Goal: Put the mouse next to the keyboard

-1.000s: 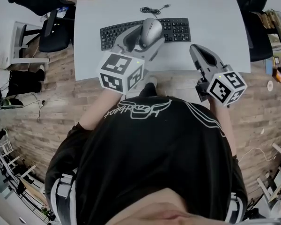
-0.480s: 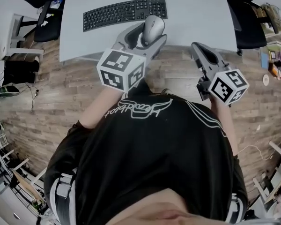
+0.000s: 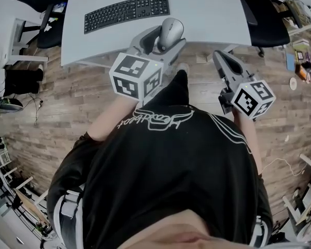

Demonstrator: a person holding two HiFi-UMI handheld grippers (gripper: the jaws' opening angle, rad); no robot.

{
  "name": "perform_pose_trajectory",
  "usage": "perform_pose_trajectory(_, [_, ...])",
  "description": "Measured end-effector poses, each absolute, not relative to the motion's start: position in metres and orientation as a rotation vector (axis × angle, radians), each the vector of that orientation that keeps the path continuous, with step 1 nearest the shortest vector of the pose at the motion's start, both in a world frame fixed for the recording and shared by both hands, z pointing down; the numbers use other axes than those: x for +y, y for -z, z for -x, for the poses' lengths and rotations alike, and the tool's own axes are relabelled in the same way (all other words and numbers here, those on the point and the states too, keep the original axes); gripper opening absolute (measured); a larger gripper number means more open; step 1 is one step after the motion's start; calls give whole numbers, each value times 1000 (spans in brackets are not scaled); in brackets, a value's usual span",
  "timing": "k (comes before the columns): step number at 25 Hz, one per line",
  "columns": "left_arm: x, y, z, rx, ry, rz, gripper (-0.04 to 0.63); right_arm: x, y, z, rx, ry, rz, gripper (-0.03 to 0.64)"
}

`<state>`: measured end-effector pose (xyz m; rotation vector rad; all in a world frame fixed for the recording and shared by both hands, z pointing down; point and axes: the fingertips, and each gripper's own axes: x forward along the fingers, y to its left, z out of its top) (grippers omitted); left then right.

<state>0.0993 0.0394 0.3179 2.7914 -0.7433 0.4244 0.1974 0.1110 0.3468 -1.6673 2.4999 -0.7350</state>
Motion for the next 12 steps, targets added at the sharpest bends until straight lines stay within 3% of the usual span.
perform_pose_trajectory(12, [20, -344, -159, -767, -404, -2700, 298, 104, -373, -257, 2521, 796, 1660, 11])
